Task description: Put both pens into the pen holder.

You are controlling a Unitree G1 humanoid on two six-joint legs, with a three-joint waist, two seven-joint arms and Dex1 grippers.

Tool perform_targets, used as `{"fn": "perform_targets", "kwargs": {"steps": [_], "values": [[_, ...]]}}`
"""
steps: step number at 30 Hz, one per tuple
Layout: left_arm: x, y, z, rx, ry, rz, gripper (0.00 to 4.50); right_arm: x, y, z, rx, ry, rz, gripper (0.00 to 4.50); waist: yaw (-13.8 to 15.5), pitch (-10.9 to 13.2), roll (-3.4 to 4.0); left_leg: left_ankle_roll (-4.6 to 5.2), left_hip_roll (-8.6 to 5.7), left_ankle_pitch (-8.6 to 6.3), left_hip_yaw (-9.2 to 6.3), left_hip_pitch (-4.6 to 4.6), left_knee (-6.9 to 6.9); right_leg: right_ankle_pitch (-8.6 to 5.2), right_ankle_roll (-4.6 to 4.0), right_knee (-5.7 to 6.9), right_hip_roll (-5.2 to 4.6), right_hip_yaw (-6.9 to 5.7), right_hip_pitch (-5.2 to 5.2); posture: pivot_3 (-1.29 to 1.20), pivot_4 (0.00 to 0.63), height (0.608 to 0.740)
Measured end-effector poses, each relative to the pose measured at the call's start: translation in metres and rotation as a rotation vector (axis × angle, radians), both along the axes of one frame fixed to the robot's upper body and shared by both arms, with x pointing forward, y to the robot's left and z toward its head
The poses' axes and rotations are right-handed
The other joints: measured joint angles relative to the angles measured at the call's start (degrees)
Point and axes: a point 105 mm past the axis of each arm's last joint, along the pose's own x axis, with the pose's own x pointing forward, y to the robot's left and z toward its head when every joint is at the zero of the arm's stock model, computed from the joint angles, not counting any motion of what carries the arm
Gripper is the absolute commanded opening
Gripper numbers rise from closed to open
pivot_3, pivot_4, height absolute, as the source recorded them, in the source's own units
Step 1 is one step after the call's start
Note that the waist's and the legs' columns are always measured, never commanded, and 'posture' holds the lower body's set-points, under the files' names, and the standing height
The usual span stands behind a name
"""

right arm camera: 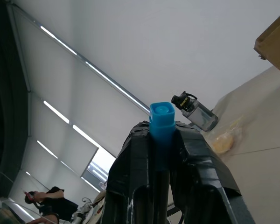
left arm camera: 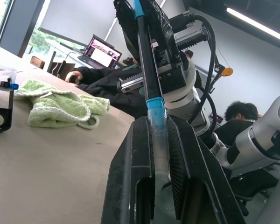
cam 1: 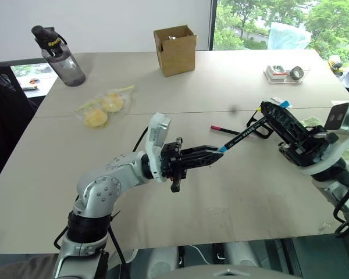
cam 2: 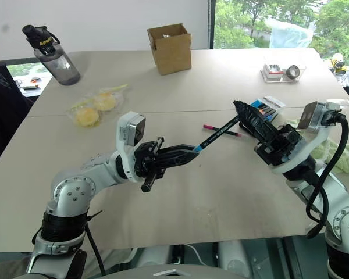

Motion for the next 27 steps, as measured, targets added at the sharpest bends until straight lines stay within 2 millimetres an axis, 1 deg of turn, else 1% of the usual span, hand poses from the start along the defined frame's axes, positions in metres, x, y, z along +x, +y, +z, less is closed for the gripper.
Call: {"fn": "perform_targets", "kwargs": {"steps": [15,21,27], "values": [[0.0001,-0.0001,0.0012,-0.002,-0.005,0.000,0.03,0.0002,0.0027,0.0031,0.013,-0.014,0.000,0.04,0.0,0.0,0.00,0.00,0.00,0.00,0.00,0.01,0.00,0.00,0.00,0.00,0.00,0.00,0.00,0.00,0.150,0.736],[0.0023,0.0001,0.0043,-0.030,-0.007,0.017,0.03,0.0023,0.0072,0.0041,0.052,-0.008,-0.002,0.04,0.0,0.0,0.00,0.00,0.00,0.00,0.00,0.00,0.00,0.00,0.00,0.00,-0.01,0.00,0.00,0.00,0.150,0.736],[0.0030,0.0010,0.0058,-0.049,-0.002,0.018,0.03,-0.0007,0.0086,0.0047,0.063,-0.018,-0.011,0.04,0.0,0.0,0.00,0.00,0.00,0.00,0.00,0.01,0.00,0.00,0.00,0.00,-0.01,0.00,0.00,0.00,0.150,0.736]]}}
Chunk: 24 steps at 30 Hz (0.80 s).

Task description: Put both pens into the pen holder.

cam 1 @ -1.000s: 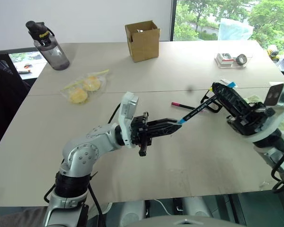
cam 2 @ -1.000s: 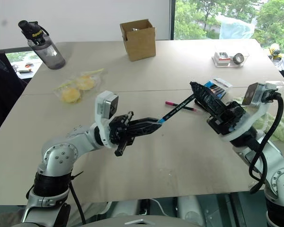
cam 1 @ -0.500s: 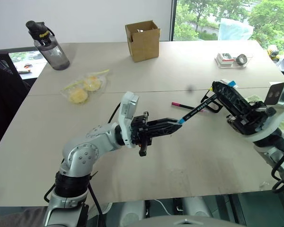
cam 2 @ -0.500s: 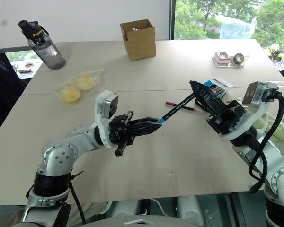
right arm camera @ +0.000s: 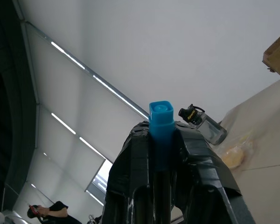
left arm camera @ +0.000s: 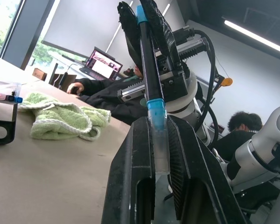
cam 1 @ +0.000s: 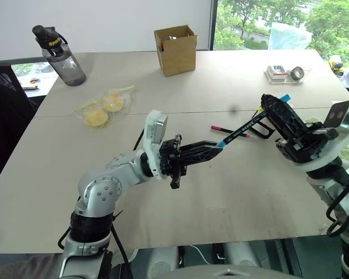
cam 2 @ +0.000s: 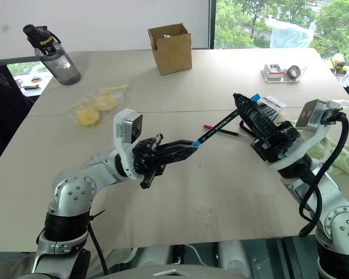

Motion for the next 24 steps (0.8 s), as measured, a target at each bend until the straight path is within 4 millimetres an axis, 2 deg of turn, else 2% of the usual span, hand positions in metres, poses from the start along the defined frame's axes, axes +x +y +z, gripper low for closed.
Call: {"fn": "perform_targets", "kwargs": {"steps": [10,19,24], "values": [[-0.003,0.000,-0.001,-0.011,0.005,-0.023,0.03,-0.008,-0.001,-0.001,-0.012,-0.096,0.004,0.04,0.0,0.0,0.00,0.00,0.00,0.00,0.00,0.01,0.00,0.00,0.00,0.00,0.02,0.00,0.00,0.00,0.150,0.736],[-0.011,-0.001,0.001,-0.036,-0.010,-0.100,0.03,-0.016,0.001,0.000,0.052,-0.188,0.078,0.04,0.0,0.0,0.00,0.01,-0.01,-0.01,0.00,0.02,0.00,0.00,0.00,0.00,0.05,-0.01,0.00,0.00,0.150,0.736],[-0.010,0.001,-0.004,0.001,-0.024,-0.093,0.03,-0.011,0.004,-0.007,0.049,-0.136,0.086,0.04,0.0,0.0,0.00,0.01,-0.01,-0.01,0.00,0.01,0.00,0.00,-0.01,0.00,0.04,0.00,0.00,0.00,0.150,0.736]]}}
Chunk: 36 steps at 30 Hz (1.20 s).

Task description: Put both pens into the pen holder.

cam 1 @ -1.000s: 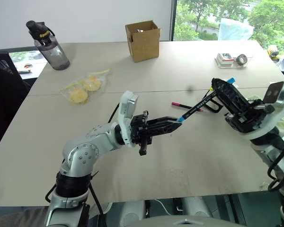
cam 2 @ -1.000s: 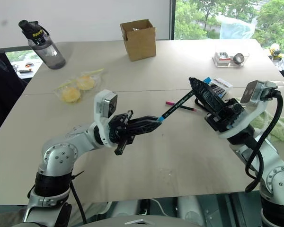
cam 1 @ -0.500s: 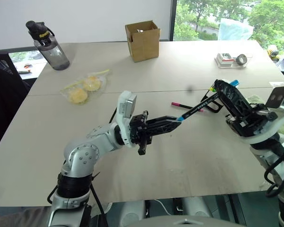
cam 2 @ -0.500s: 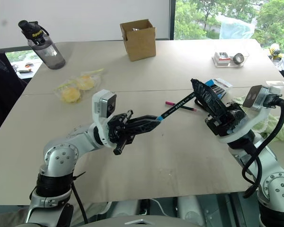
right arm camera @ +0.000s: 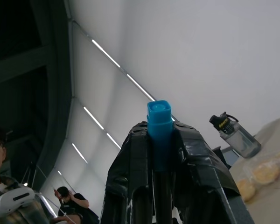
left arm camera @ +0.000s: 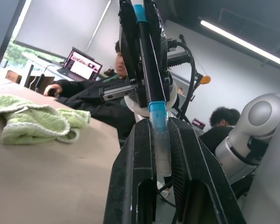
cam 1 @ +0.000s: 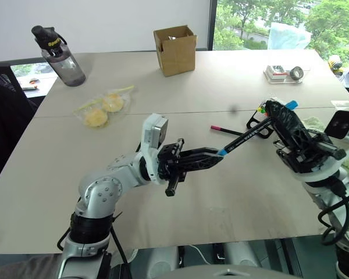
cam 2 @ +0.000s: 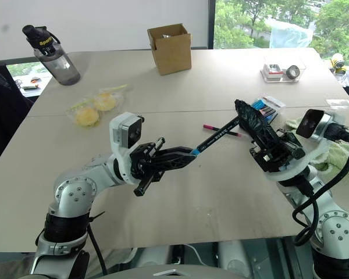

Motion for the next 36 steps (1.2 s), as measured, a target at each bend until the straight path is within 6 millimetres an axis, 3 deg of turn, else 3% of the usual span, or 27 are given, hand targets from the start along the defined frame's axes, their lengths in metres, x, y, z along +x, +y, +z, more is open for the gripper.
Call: {"fn": "perform_targets", "kwargs": {"steps": [14,20,24,31,36], "values": [[0.021,-0.003,-0.019,0.107,-0.049,0.143,0.03,0.018,0.000,-0.016,-0.139,0.157,-0.169,0.04,0.0,0.0,0.00,0.00,0.00,0.00,0.00,-0.02,0.00,0.00,0.00,-0.01,-0.03,0.01,0.00,0.00,0.150,0.736],[0.032,-0.008,-0.034,0.210,-0.091,0.217,0.03,0.024,0.001,-0.025,-0.263,0.179,-0.276,0.04,0.0,0.0,-0.01,0.00,0.00,0.00,0.01,-0.02,0.00,0.00,0.00,-0.01,-0.03,0.01,0.00,0.00,0.150,0.736],[0.033,-0.008,-0.034,0.199,-0.089,0.217,0.03,0.022,0.001,-0.024,-0.262,0.146,-0.278,0.04,0.0,0.0,-0.01,0.01,0.01,0.00,0.01,-0.02,0.00,0.00,0.00,-0.02,-0.04,0.01,0.00,0.00,0.150,0.736],[0.030,-0.007,-0.020,0.104,-0.039,0.181,0.03,0.014,0.001,-0.010,-0.187,0.049,-0.228,0.04,0.0,0.0,-0.04,0.02,0.01,-0.01,-0.01,-0.02,0.00,0.00,0.01,-0.01,-0.04,-0.01,0.00,0.00,0.150,0.736],[0.020,-0.003,0.028,-0.146,0.090,0.014,0.03,-0.002,-0.002,0.030,-0.024,-0.159,-0.114,0.04,-0.1,0.1,-0.08,0.02,0.02,-0.01,-0.05,-0.02,0.05,0.00,0.02,0.01,-0.08,-0.03,0.01,0.00,0.150,0.736]]}}
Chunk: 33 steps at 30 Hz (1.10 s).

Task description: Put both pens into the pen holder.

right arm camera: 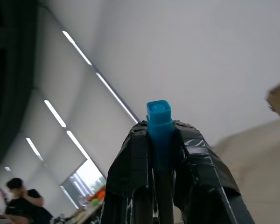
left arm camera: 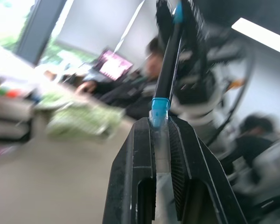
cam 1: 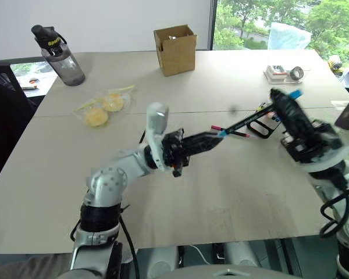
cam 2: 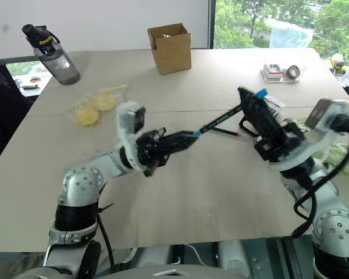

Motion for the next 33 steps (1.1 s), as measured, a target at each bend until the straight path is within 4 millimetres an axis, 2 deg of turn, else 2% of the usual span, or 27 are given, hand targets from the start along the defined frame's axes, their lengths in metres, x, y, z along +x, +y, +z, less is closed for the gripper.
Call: {"fn": "perform_targets", "kwargs": {"steps": [1,7,24,33], "values": [[-0.004,0.002,0.008,-0.041,0.028,-0.050,0.03,-0.003,0.001,0.007,0.019,-0.042,0.039,0.04,0.0,0.0,0.00,0.00,0.00,0.00,-0.01,0.01,-0.01,0.00,0.00,0.00,0.02,0.02,0.00,0.00,0.150,0.736],[-0.012,0.005,0.012,-0.050,0.089,-0.137,0.03,-0.004,0.003,0.009,0.042,-0.071,0.111,0.04,0.0,0.0,-0.01,-0.02,-0.02,0.01,-0.03,-0.02,0.00,0.01,-0.02,-0.01,0.04,-0.01,0.00,0.00,0.150,0.736],[-0.012,0.004,-0.002,0.095,0.060,-0.155,0.03,0.001,0.004,-0.001,-0.081,-0.017,0.149,0.04,0.1,0.0,-0.01,-0.03,-0.05,0.02,-0.01,-0.01,0.00,0.00,-0.02,-0.01,0.07,0.00,0.00,0.00,0.150,0.736],[-0.005,0.003,-0.010,0.166,0.026,-0.107,0.03,0.011,0.008,-0.011,-0.117,0.060,0.114,0.04,0.1,0.0,-0.01,-0.03,-0.04,0.02,-0.01,-0.02,-0.01,0.00,-0.02,-0.01,0.04,0.00,-0.01,0.00,0.150,0.736]]}}
